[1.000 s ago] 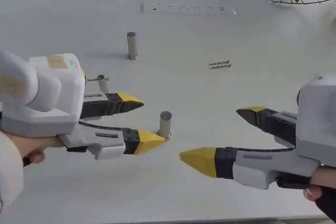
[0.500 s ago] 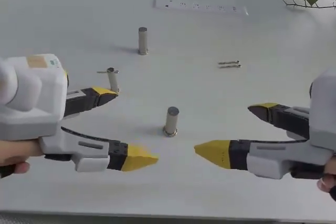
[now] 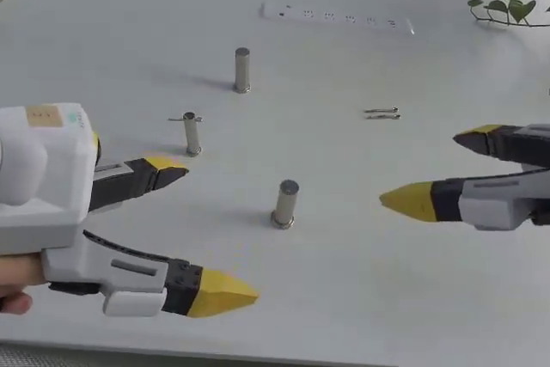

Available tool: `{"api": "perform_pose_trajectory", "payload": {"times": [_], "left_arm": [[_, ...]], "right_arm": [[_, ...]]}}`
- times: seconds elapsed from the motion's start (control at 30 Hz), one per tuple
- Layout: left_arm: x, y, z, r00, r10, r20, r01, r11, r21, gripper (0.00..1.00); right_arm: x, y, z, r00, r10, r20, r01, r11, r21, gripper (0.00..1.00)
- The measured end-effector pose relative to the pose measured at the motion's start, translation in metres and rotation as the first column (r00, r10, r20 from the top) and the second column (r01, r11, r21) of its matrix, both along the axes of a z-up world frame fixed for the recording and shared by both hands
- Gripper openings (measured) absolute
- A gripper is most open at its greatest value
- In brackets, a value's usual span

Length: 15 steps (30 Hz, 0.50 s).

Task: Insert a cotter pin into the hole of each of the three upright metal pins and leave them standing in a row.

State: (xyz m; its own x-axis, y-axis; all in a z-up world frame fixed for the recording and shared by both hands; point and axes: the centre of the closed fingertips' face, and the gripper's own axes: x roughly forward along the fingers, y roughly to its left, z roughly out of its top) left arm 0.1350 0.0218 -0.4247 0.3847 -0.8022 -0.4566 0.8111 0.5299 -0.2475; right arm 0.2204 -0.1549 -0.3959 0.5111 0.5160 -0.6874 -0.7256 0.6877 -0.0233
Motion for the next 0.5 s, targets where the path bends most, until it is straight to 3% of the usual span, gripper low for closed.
{"api": "perform_pose_trajectory", "payload": {"times": [0.17,0.27,0.4,0.5], "left_arm": [[-0.005,0.004,-0.007,1.0,-0.003,-0.001,0.003,0.999,0.034,0.99],[-0.008,0.005,-0.01,1.0,0.002,-0.02,-0.001,1.0,0.03,0.98],[-0.008,0.008,-0.01,1.0,0.014,-0.024,-0.013,0.999,0.032,0.97],[-0.008,0.01,-0.01,0.999,0.03,-0.033,-0.029,0.999,0.027,0.96]], "right_arm": [[0.017,-0.007,-0.003,0.998,0.065,-0.017,-0.066,0.994,-0.086,0.62],[0.03,-0.01,-0.002,0.995,0.098,-0.011,-0.099,0.987,-0.127,0.6],[0.043,-0.014,-0.001,0.988,0.154,-0.005,-0.152,0.968,-0.199,0.56],[0.058,-0.021,0.0,0.986,0.165,0.023,-0.153,0.952,-0.265,0.5]]}}
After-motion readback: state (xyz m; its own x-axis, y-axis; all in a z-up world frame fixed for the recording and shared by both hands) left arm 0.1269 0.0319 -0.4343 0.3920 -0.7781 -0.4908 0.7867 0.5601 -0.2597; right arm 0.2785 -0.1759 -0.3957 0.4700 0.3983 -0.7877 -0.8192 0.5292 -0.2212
